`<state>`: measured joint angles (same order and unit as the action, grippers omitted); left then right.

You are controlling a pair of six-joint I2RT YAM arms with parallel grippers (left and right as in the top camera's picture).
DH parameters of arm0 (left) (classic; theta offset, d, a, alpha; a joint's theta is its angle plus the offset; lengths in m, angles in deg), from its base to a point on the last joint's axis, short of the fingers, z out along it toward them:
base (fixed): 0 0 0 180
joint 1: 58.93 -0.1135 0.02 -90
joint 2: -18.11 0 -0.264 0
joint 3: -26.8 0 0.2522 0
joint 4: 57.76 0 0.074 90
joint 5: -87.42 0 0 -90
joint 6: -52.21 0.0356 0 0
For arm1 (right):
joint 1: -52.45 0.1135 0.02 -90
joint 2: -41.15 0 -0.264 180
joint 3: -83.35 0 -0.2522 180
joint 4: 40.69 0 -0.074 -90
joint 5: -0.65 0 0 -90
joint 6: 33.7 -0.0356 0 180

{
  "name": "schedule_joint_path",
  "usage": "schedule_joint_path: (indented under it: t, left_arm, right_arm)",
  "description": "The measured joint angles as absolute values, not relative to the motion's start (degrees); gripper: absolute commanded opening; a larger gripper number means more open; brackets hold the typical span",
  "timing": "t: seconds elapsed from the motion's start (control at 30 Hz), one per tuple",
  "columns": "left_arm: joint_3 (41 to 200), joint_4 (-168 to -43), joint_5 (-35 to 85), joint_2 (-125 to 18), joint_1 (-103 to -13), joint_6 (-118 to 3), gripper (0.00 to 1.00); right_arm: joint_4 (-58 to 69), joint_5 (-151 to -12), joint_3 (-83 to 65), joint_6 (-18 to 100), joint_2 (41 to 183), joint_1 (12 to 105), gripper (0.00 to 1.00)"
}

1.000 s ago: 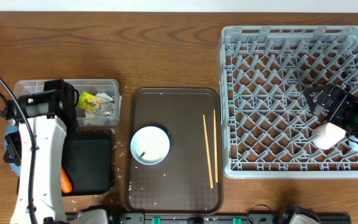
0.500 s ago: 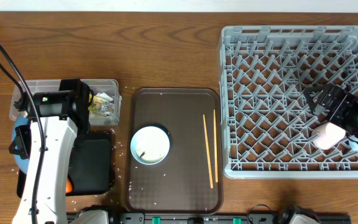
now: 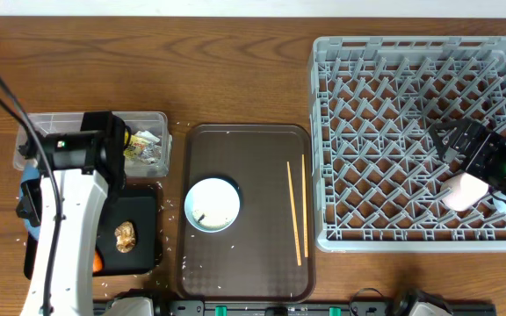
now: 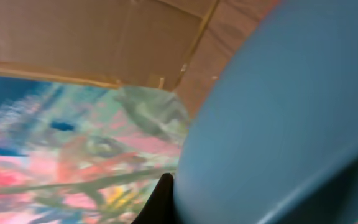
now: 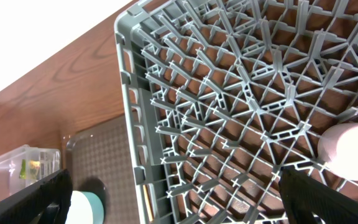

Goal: Sort waste into correct bins and load items into the dishwasher rack
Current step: 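Lift the blue plate and pass it to the right gripper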

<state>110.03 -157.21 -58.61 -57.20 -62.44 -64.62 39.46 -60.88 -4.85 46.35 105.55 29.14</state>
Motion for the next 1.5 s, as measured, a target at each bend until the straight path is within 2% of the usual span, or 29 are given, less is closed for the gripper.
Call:
schedule_joint_path:
  t: [0.17, 0.23, 0.43, 0.53, 0.67, 0.87, 1.03, 1.1, 1.2, 1.23, 1.27, 1.4, 1.5]
  left_arm:
    - [118.3, -155.9, -47.5, -54.1, -62.0, -60.5, 0.06]
    - [122.4, -154.4, -40.2, -52.7, -61.9, -59.1, 0.06]
    - [128.7, -141.5, -7.0, -48.4, -61.5, -51.4, 0.06]
    - [129.0, -137.4, 5.4, -48.1, -58.9, -49.3, 0.06]
    - [129.0, -135.2, 12.1, -48.9, -53.5, -47.2, 0.06]
    - [129.0, -134.2, 13.6, -49.7, -47.9, -46.4, 0.06]
    - [129.0, -134.2, 13.8, -49.8, -44.1, -46.4, 0.06]
    - [129.0, -134.1, 13.8, -49.8, -42.7, -46.3, 0.06]
    - [129.0, -133.4, 13.8, -49.8, -40.7, -46.3, 0.06]
    - [129.0, -132.8, 13.8, -49.8, -40.0, -46.4, 0.06]
    - [129.0, -132.4, 13.8, -49.8, -39.5, -46.4, 0.06]
    - [129.0, -131.5, 13.4, -49.8, -38.2, -46.5, 0.06]
    - [129.0, -131.5, 12.3, -50.2, -38.3, -46.6, 0.06]
  right_arm:
    - [39.5, -59.5, -4.9, 47.9, 105.5, 29.1, 0.99]
    - [39.5, -58.0, -4.9, 48.4, 105.5, 29.1, 0.93]
    - [37.7, -50.5, -4.9, 49.2, 105.5, 32.7, 0.94]
    - [35.5, -46.9, -4.9, 49.3, 105.5, 36.8, 0.93]
    - [31.7, -44.1, -4.9, 49.4, 105.5, 45.8, 0.92]
    - [23.5, -43.1, -4.9, 49.1, 105.5, 59.0, 0.91]
    - [19.1, -48.9, -4.9, 47.4, 105.6, 67.0, 0.89]
    - [17.3, -51.0, -4.9, 46.9, 105.8, 69.4, 0.83]
    - [15.1, -53.2, -4.9, 46.2, 106.8, 72.3, 0.68]
    - [14.8, -54.2, -4.9, 45.7, 107.3, 73.2, 0.58]
    - [14.7, -55.6, -4.9, 45.8, 108.2, 74.2, 0.52]
    - [14.6, -59.6, -4.9, 44.7, 112.0, 76.0, 0.32]
    - [14.5, -60.5, -4.9, 44.5, 113.5, 76.0, 0.25]
